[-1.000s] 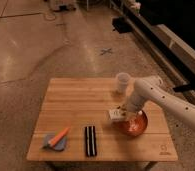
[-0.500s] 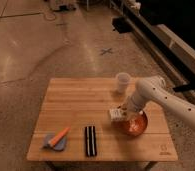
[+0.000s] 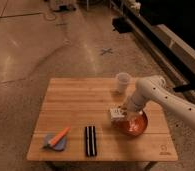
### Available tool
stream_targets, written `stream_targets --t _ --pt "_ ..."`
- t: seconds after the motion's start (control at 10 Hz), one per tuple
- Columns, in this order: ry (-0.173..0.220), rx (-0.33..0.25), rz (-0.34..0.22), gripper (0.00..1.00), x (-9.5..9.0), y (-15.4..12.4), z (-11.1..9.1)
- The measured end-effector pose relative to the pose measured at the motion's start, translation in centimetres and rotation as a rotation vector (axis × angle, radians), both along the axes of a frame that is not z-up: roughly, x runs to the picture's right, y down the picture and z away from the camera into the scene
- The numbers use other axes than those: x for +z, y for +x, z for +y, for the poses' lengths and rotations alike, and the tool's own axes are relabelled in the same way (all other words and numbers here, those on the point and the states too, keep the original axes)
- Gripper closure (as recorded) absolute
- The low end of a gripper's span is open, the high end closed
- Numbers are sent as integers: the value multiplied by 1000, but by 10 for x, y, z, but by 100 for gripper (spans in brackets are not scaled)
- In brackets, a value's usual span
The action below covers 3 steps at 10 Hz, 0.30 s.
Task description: Place the bottle in the ceramic bowl
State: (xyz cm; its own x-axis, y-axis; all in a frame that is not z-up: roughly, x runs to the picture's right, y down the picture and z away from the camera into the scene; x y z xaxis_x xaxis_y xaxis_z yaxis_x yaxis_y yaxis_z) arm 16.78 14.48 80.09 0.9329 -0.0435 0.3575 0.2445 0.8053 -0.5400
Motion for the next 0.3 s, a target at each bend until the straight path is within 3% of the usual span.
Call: stream_targets --t 0.3 --pt "-5 -28 -14 20 -5 0 -2"
